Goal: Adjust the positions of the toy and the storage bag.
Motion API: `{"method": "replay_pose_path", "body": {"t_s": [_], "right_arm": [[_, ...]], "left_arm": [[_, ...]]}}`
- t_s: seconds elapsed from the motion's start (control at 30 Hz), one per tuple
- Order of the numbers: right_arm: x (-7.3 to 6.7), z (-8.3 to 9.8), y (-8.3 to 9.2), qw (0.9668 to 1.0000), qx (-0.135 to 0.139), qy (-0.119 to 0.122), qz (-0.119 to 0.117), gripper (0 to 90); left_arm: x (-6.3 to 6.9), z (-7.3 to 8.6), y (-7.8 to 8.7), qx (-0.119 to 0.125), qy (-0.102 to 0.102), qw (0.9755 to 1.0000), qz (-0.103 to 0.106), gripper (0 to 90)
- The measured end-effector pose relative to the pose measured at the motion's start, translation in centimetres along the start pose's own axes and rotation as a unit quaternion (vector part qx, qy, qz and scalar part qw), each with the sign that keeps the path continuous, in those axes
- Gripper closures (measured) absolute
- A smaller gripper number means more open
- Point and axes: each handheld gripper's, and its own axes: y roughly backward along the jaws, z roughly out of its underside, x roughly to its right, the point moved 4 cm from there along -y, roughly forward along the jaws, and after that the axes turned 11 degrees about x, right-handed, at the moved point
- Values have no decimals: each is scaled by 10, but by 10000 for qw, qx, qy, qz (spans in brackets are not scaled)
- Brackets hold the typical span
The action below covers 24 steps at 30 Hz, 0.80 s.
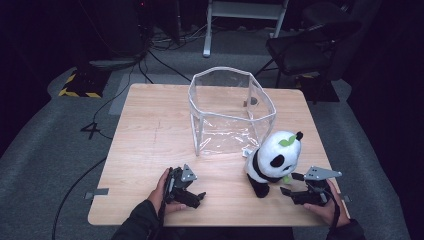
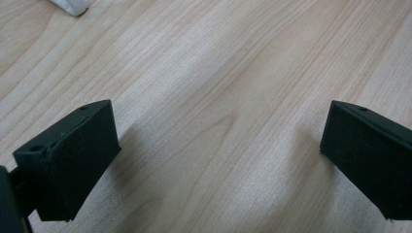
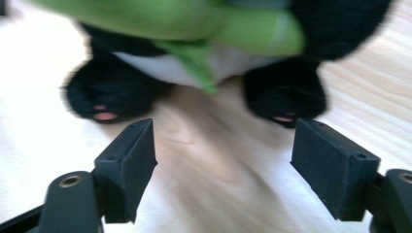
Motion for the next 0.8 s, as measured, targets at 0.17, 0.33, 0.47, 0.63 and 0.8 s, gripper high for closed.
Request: {"method": "replay_pose_path", "body": {"t_s": [0.17,0.33,0.47,0.63,0.8], "right_arm": [[-21,-2,0,9995,130,69,-288,275],[-37,-2,-6,9988,163,182,-428,316],[-52,0,-17,9974,88,367,-621,317],[-67,-1,-32,9965,43,447,-701,276],[-72,-3,-42,9975,21,498,-493,258]], "left_arm": [[0,0,0,3,-1,10000,2,5],[0,0,0,2,-1,10000,1,5],[0,0,0,2,3,10000,0,5],[0,0,0,2,3,10000,-1,5],[0,0,0,-2,6,10000,-3,5]]}}
